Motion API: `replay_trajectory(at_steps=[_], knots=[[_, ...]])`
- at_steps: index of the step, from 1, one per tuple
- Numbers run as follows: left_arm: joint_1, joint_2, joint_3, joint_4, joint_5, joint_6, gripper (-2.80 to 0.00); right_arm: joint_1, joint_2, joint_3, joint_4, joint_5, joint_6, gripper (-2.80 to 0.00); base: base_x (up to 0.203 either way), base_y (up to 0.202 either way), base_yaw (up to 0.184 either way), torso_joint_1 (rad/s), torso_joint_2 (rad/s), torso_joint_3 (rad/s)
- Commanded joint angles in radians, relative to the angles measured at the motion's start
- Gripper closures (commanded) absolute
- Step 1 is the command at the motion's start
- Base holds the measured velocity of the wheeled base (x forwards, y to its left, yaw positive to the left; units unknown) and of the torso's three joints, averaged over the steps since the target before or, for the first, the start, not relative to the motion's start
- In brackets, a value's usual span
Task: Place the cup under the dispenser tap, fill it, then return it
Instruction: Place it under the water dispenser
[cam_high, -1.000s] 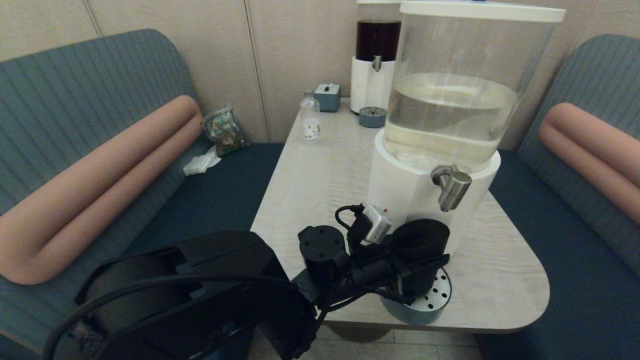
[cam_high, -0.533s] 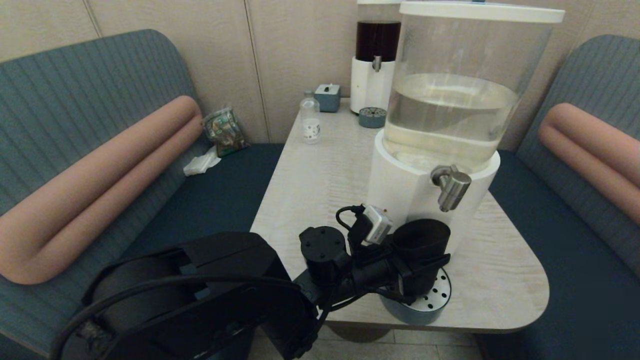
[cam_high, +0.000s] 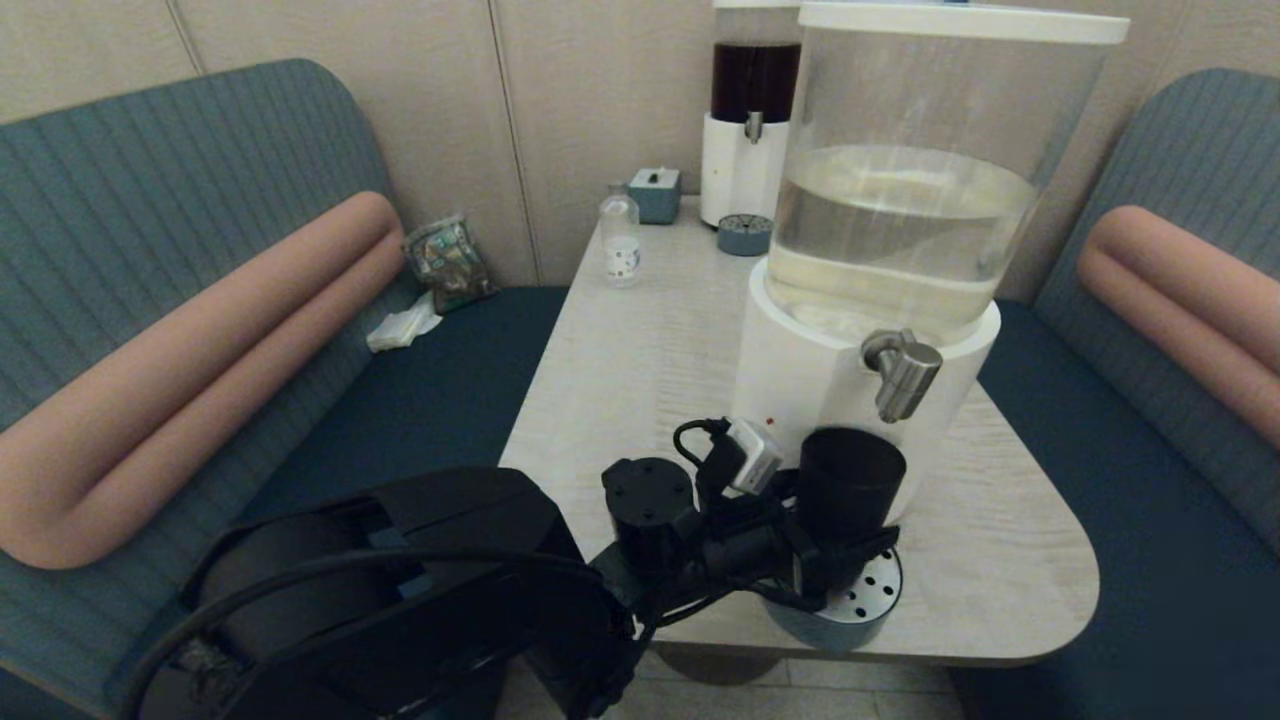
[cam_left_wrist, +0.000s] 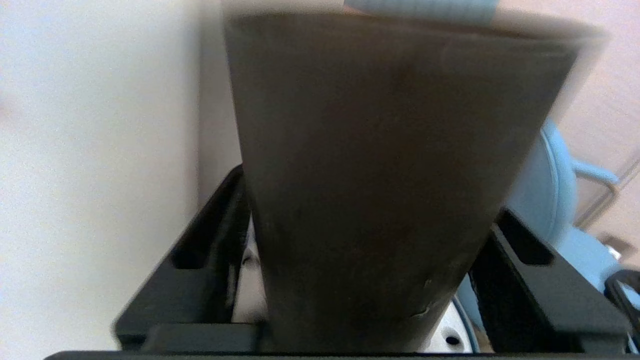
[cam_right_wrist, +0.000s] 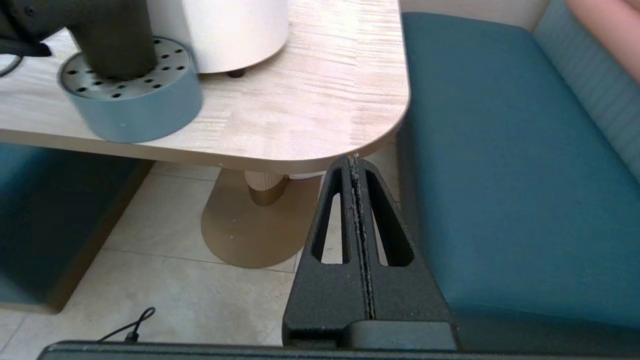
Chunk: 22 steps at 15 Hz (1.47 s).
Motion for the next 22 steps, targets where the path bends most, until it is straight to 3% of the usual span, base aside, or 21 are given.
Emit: replay_trajectory(at_steps=[1,7,17,22], knots=[[-0.002,-0.005,0.004,-0.014,-0.003,0.000,-2.80,0.000,0.001,0.002,0.000,0.000,0.000,0.00,0.000,0.000,0.000,0.000,0.00,0.000],[-0.006,-0.040,0.044,-0.014,-0.002,-0.003,-2.80,0.000,0.001,0.000,0.000,0.001,0.000,0.00,0.000,0.000,0.000,0.000,0.00,0.000],[-0.006,-0.202,0.279,-0.014,-0.003,0.006,-2.80,0.000,0.001,0.001,0.000,0.000,0.000,0.00,0.000,0.000,0.000,0.000,0.00,0.000],[-0.044,-0.226,0.303,-0.014,0.000,0.001,-2.80,0.000,0.001,0.001,0.000,0.001,0.000,0.00,0.000,0.000,0.000,0.000,0.00,0.000]])
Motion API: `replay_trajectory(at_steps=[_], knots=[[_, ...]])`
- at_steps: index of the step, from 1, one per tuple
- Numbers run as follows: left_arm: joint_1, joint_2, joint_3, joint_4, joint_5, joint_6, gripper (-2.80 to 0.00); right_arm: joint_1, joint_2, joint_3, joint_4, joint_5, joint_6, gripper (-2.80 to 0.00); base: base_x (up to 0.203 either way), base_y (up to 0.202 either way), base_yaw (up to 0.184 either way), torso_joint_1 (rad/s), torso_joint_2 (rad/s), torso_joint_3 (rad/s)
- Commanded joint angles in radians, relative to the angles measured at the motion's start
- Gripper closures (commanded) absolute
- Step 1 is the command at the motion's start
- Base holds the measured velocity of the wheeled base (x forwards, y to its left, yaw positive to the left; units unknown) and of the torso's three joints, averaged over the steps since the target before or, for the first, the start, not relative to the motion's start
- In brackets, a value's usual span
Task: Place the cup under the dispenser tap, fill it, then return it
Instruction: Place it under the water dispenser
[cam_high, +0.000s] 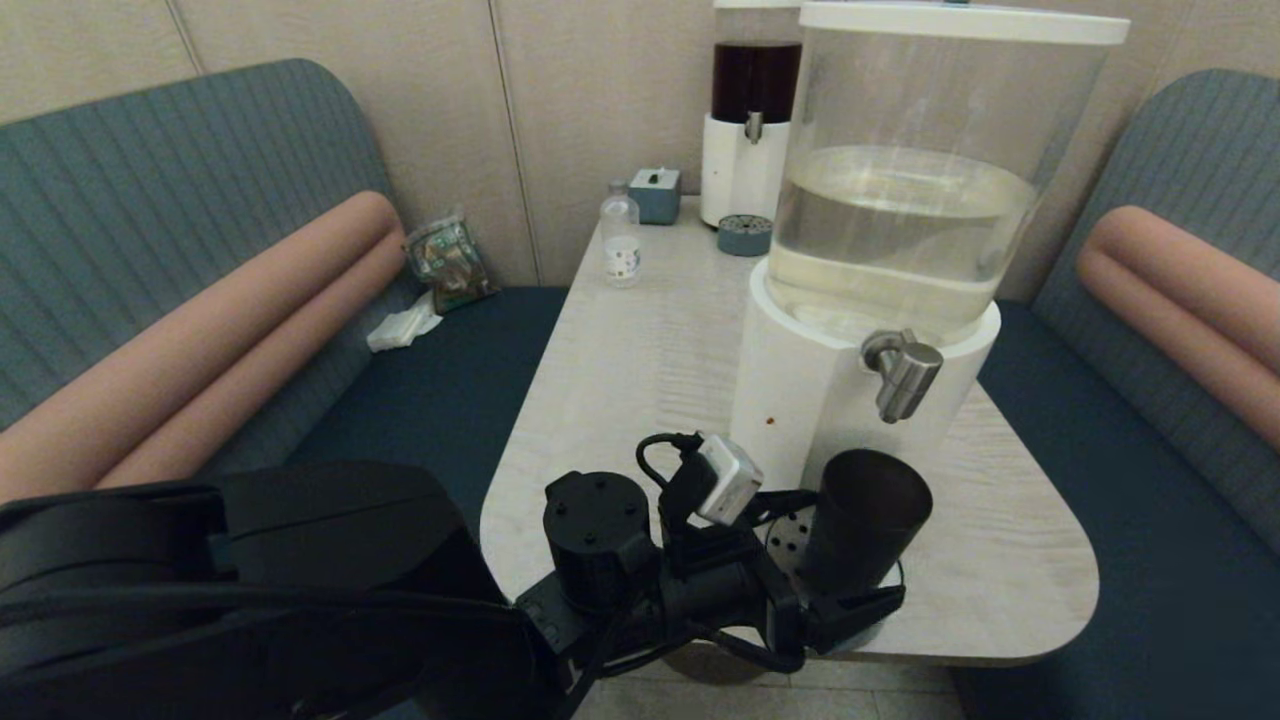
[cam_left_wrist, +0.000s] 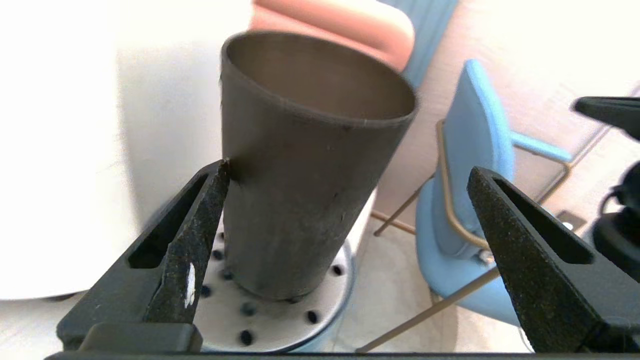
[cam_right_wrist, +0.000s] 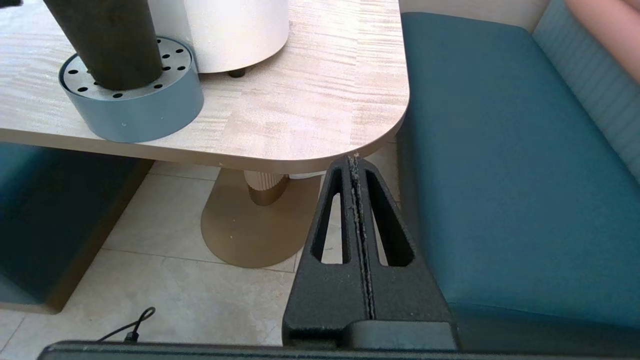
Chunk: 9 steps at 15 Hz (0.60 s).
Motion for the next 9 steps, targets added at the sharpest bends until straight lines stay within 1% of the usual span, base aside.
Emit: replay_trajectory(at_steps=[1,3,9], knots=[[-0.011,-0.019,0.013,-0.009,-0.001,-0.003,-2.80,0.000,0.001,0.002,0.000,0.000,-0.001,0.00,0.000,0.000,0.000,0.000,0.00,0.000],[-0.015,-0.031,0.030,-0.009,0.002,-0.003,-2.80,0.000,0.001,0.001,0.000,0.000,-0.001,0.00,0.000,0.000,0.000,0.000,0.00,0.000],[-0.052,-0.062,0.076,-0.009,0.044,-0.005,-2.80,0.000,0.001,0.002,0.000,0.001,-0.001,0.00,0.000,0.000,0.000,0.000,0.00,0.000]])
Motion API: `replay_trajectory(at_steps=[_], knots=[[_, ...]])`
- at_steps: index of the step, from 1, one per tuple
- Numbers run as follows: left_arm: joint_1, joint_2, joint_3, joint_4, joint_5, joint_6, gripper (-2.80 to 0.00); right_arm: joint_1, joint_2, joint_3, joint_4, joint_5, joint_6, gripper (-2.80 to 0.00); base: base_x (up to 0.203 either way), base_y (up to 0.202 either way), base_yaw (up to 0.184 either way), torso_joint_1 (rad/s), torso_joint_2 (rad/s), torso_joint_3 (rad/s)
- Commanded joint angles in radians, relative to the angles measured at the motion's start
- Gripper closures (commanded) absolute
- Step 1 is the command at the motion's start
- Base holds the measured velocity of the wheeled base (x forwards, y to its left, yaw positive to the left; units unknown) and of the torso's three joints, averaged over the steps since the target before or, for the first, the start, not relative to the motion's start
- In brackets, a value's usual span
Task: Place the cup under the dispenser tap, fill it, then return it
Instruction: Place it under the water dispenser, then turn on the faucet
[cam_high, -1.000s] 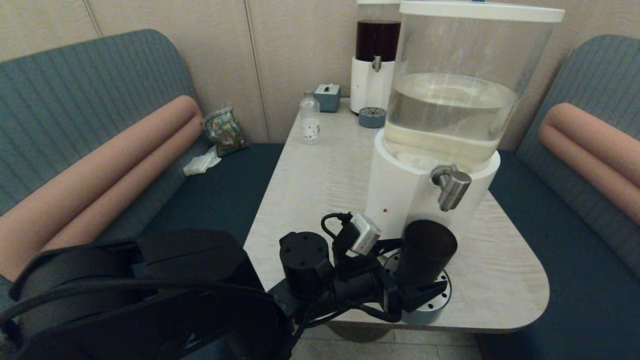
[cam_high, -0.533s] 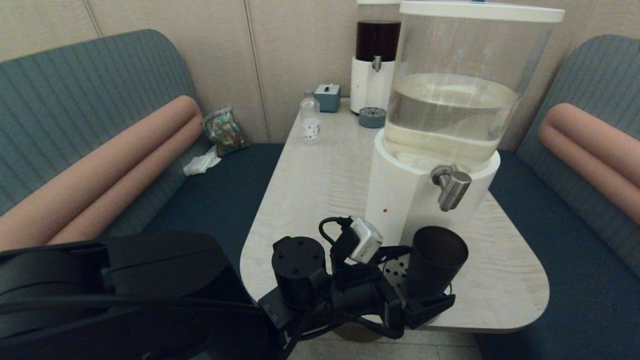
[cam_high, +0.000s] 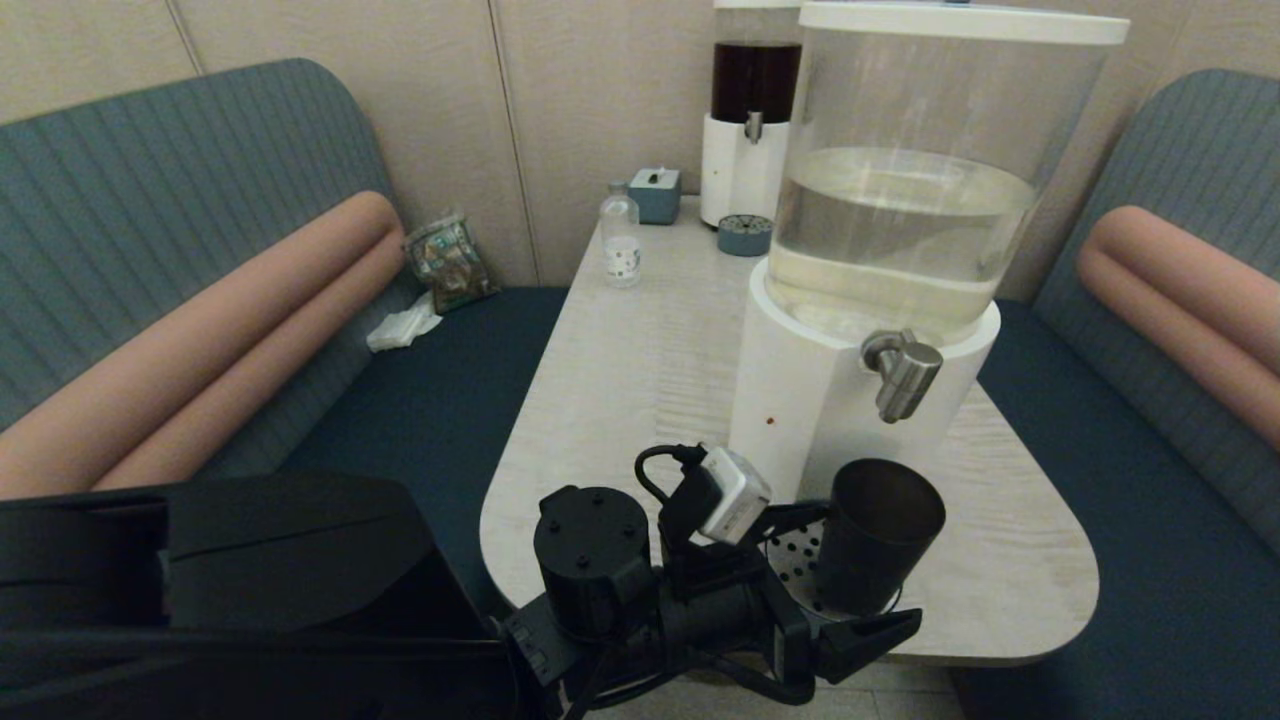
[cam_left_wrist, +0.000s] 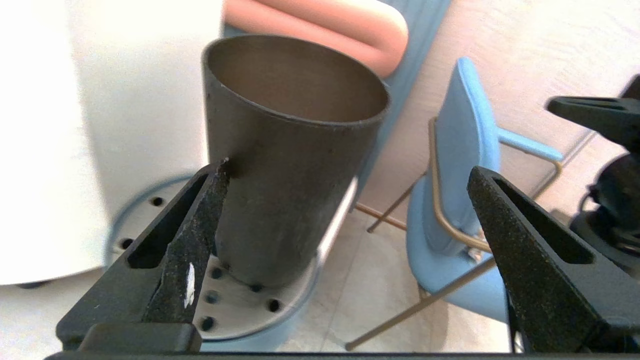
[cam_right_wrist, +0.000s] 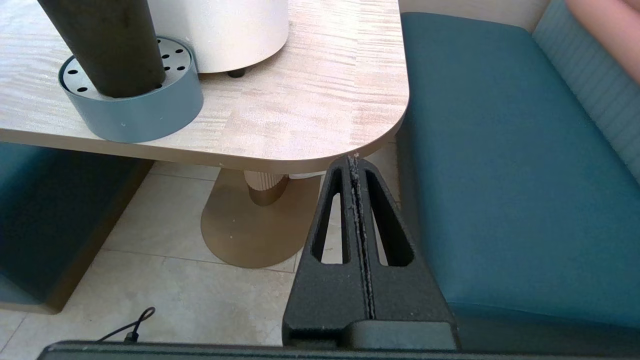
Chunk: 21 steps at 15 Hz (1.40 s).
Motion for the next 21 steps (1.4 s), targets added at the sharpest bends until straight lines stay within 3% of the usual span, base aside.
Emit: replay_trajectory(at_steps=[1,21], knots=[[-0.021,-0.017,0.023,-0.008,0.007,-0.003,-2.80,0.000,0.001,0.000,0.000,0.000,0.000,0.00,0.000,0.000,0.000,0.000,0.00,0.000],[-0.064,-0.103,0.150,-0.008,0.042,-0.004,-2.80,0.000,0.001,0.000,0.000,0.000,0.000,0.00,0.000,0.000,0.000,0.000,0.00,0.000]])
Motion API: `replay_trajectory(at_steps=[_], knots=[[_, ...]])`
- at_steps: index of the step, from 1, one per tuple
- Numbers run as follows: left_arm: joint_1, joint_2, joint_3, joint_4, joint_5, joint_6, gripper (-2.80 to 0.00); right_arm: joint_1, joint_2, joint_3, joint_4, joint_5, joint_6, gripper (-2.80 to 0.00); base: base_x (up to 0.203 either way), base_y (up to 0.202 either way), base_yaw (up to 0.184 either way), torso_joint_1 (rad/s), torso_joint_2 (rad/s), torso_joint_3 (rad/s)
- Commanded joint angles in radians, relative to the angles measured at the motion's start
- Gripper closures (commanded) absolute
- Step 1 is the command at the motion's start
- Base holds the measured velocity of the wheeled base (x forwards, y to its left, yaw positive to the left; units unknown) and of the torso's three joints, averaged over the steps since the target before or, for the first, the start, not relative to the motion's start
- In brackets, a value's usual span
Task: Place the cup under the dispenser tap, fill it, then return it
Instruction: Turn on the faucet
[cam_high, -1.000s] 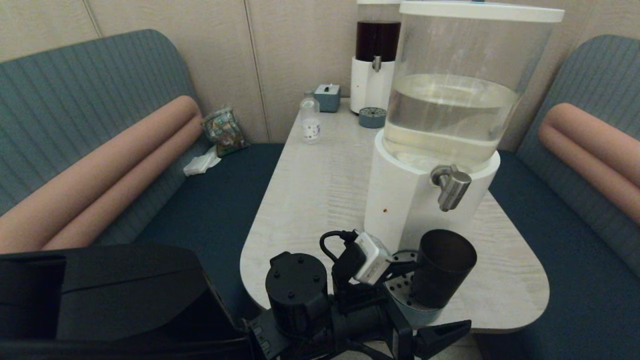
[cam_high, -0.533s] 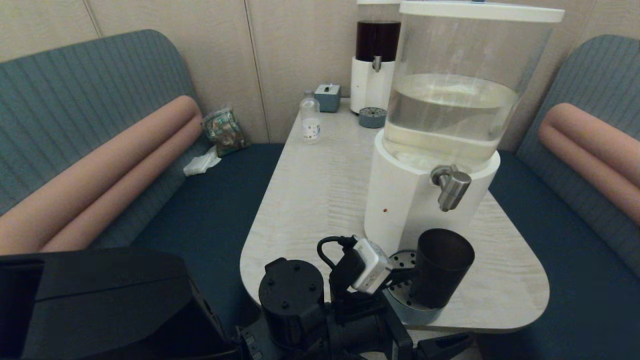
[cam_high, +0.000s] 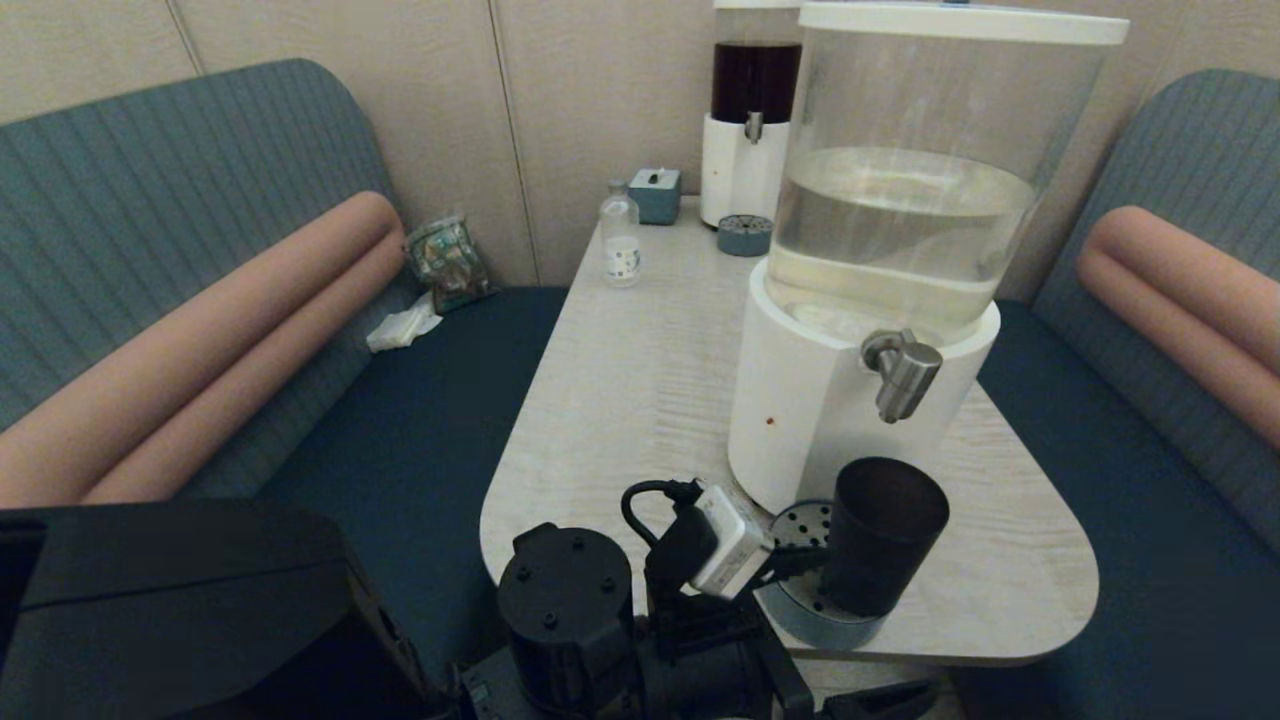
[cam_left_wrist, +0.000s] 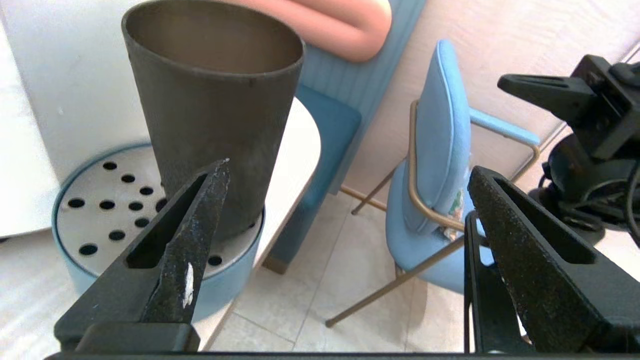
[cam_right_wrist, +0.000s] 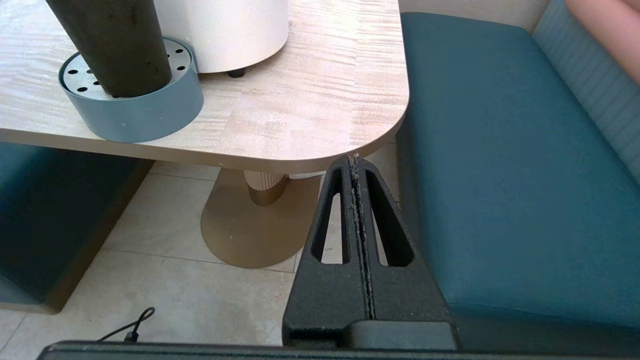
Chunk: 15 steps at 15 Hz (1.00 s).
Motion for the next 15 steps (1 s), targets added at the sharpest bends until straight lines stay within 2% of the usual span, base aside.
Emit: replay_trajectory(at_steps=[1,15], knots=[[0.000,-0.019,0.023,-0.009,-0.002,0.000,-2.80,0.000,0.001,0.002,0.000,0.000,0.000,0.00,0.000,0.000,0.000,0.000,0.00,0.000],[0.002,-0.094,0.118,-0.009,-0.001,0.000,-2.80,0.000,0.001,0.002,0.000,0.000,0.000,0.00,0.000,0.000,0.000,0.000,0.00,0.000]])
